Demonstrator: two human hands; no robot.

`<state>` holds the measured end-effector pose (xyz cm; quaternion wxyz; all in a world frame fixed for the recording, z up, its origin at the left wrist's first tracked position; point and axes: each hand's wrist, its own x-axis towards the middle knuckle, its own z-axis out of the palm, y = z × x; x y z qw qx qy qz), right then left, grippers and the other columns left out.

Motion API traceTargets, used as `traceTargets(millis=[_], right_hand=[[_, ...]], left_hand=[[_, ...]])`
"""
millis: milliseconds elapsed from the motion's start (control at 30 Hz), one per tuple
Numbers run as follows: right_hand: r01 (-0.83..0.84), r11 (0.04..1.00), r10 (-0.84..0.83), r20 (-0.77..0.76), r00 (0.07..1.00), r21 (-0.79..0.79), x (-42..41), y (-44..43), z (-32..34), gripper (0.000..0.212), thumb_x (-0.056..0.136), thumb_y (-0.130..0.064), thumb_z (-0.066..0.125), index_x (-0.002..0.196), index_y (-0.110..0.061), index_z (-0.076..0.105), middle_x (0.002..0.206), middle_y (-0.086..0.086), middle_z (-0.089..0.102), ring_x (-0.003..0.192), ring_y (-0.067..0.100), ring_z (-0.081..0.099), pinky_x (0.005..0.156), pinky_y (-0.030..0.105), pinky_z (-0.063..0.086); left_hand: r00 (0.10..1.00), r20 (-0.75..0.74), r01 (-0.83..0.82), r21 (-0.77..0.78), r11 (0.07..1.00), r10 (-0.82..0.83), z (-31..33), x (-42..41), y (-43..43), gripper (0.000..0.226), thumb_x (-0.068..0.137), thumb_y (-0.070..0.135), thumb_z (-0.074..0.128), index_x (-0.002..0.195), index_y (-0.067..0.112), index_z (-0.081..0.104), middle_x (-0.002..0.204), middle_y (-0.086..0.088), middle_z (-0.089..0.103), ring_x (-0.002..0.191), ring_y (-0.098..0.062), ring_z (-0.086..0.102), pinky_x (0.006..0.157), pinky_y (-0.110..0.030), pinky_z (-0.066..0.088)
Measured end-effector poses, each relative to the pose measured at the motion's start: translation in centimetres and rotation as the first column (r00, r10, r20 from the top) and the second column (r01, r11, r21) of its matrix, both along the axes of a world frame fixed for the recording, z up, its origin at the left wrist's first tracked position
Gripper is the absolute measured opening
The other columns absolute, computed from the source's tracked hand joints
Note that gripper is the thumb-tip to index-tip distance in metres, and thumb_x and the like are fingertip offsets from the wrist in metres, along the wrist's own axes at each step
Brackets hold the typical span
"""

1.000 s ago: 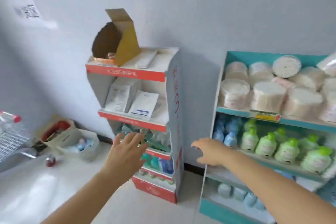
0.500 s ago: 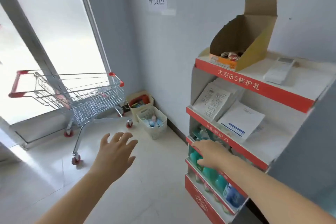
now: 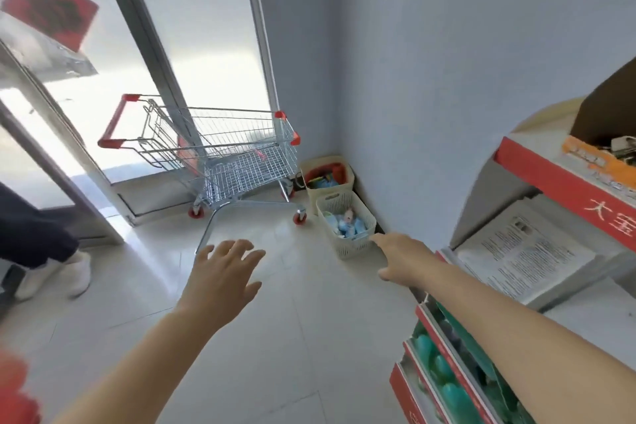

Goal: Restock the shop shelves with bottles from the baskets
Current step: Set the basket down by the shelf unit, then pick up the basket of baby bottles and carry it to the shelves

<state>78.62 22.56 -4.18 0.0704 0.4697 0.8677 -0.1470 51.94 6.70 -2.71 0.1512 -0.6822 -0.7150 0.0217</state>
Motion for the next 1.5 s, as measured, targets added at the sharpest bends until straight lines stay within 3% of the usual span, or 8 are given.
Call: traceTargets(millis=[167,300,433,567,1000,1133,1267,1500], right_hand=[[-0.015,0.999,0.017,0.036,0.999,-0.051,-5.5,5.5,-2.2,0.064,0.082,-0.024,0.060,0.141,-0.023,0.034,0.137,0.002,0.046,0.123,0.023,0.046,0.095,0.034,0.042],[0.030,0.999,-0.028,0.053,0.998,-0.035,-10.4,11.1,-3.1,0.065,0.082,-0.025,0.060,0.142,-0.024,0.034,0.140,0.003,0.046,0.124,0.024,0.047,0.097,0.036,0.044],[0.133,0.989,-0.131,0.040,0.991,-0.061,-15.1,16.5,-3.3,0.065,0.083,-0.026,0.059,0.143,-0.024,0.034,0.140,0.003,0.046,0.124,0.024,0.047,0.098,0.038,0.044],[0.261,0.960,-0.260,0.023,0.965,-0.104,-18.6,21.2,-3.8,0.055,0.080,-0.025,0.059,0.132,-0.023,0.045,0.129,0.001,0.053,0.114,0.023,0.052,0.093,0.037,0.047],[0.356,0.919,-0.354,0.041,0.934,-0.167,-26.0,39.6,-8.4,0.044,0.078,-0.019,0.057,0.121,-0.020,0.050,0.121,0.004,0.056,0.104,0.024,0.055,0.086,0.038,0.050],[0.366,0.910,-0.366,0.036,0.930,-0.197,-27.5,46.8,-9.5,0.064,0.082,-0.020,0.058,0.141,-0.022,0.036,0.138,0.003,0.047,0.122,0.025,0.049,0.096,0.037,0.046],[0.374,0.903,-0.375,0.036,0.926,-0.209,-28.3,53.1,-9.4,0.060,0.083,-0.021,0.058,0.140,-0.020,0.036,0.137,0.005,0.048,0.121,0.025,0.049,0.097,0.039,0.045],[0.460,0.853,-0.477,-0.009,0.879,-0.247,-28.7,59.7,-8.9,0.060,0.086,-0.020,0.059,0.141,-0.019,0.036,0.139,0.005,0.046,0.125,0.024,0.046,0.100,0.037,0.041]], left_hand=[[0.993,0.020,-0.117,-0.060,0.991,0.118,-2.1,-7.0,3.5,0.058,0.041,0.039,0.091,0.093,0.023,0.071,0.092,0.000,0.069,0.080,-0.025,0.069,0.068,-0.044,0.055],[0.982,0.090,-0.155,-0.123,0.980,0.166,-2.8,-13.0,9.4,0.049,0.063,0.039,0.080,0.109,0.026,0.067,0.112,0.000,0.065,0.102,-0.026,0.063,0.083,-0.044,0.048],[0.987,0.131,-0.076,-0.136,0.988,0.093,-2.3,-18.8,17.3,0.055,0.086,0.049,0.054,0.137,0.034,0.039,0.136,0.009,0.044,0.126,-0.018,0.043,0.097,-0.036,0.038],[0.993,0.115,0.019,-0.163,0.986,-0.001,-1.1,-24.1,25.0,0.061,0.090,0.050,0.046,0.144,0.035,0.022,0.141,0.011,0.038,0.130,-0.016,0.037,0.101,-0.034,0.035],[0.970,0.142,0.218,-0.157,0.963,-0.196,-4.2,-31.5,47.3,0.058,0.086,0.048,0.054,0.139,0.031,0.038,0.133,0.007,0.049,0.119,-0.021,0.050,0.094,-0.039,0.043],[0.972,0.089,0.232,-0.208,0.950,-0.218,-5.5,-32.4,54.7,0.056,0.078,0.047,0.066,0.129,0.029,0.052,0.123,0.005,0.059,0.108,-0.023,0.059,0.084,-0.041,0.050],[0.960,0.022,0.277,-0.189,0.942,-0.278,-5.2,-32.5,61.4,0.057,0.061,0.045,0.081,0.112,0.026,0.065,0.103,0.005,0.067,0.086,-0.021,0.068,0.066,-0.037,0.055],[0.907,0.068,0.420,-0.193,0.887,-0.415,-6.2,-32.0,72.0,0.056,0.063,0.044,0.079,0.113,0.026,0.065,0.102,0.006,0.067,0.086,-0.020,0.066,0.067,-0.037,0.055]])
